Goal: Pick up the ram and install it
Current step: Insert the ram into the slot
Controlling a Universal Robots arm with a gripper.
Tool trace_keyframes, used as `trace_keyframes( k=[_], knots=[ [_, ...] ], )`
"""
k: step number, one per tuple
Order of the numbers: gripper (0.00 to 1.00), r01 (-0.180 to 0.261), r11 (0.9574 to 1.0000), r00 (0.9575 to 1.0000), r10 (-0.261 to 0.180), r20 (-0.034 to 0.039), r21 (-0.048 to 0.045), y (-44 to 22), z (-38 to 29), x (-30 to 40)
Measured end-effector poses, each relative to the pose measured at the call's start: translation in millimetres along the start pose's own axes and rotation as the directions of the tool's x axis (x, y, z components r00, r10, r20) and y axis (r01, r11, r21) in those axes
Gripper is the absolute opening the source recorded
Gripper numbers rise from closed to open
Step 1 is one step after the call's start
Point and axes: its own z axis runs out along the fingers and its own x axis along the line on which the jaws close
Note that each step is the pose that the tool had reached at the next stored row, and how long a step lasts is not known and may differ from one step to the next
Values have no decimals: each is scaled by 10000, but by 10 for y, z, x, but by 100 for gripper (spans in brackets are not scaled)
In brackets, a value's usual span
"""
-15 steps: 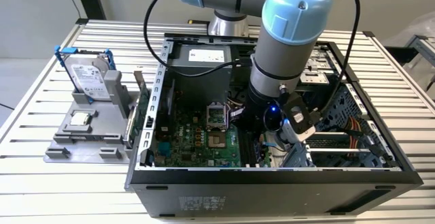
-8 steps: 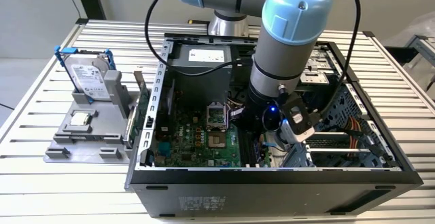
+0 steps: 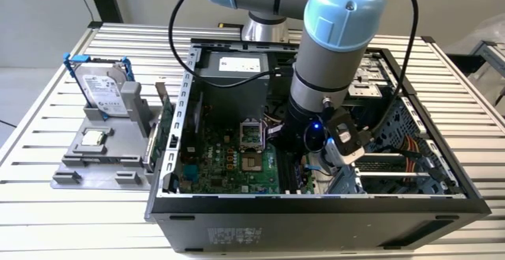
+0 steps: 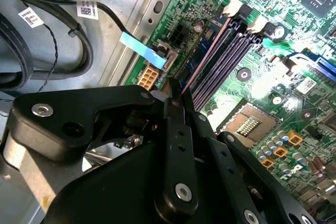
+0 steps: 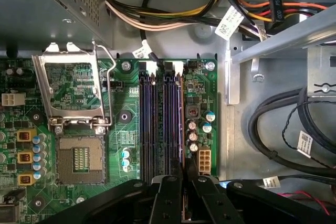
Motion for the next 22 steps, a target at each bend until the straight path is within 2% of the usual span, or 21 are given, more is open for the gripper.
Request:
trace_keyframes(
  k=[22],
  knots=[
    [0,-3,10000,10000,3,1,1,0,20,1]
  ],
)
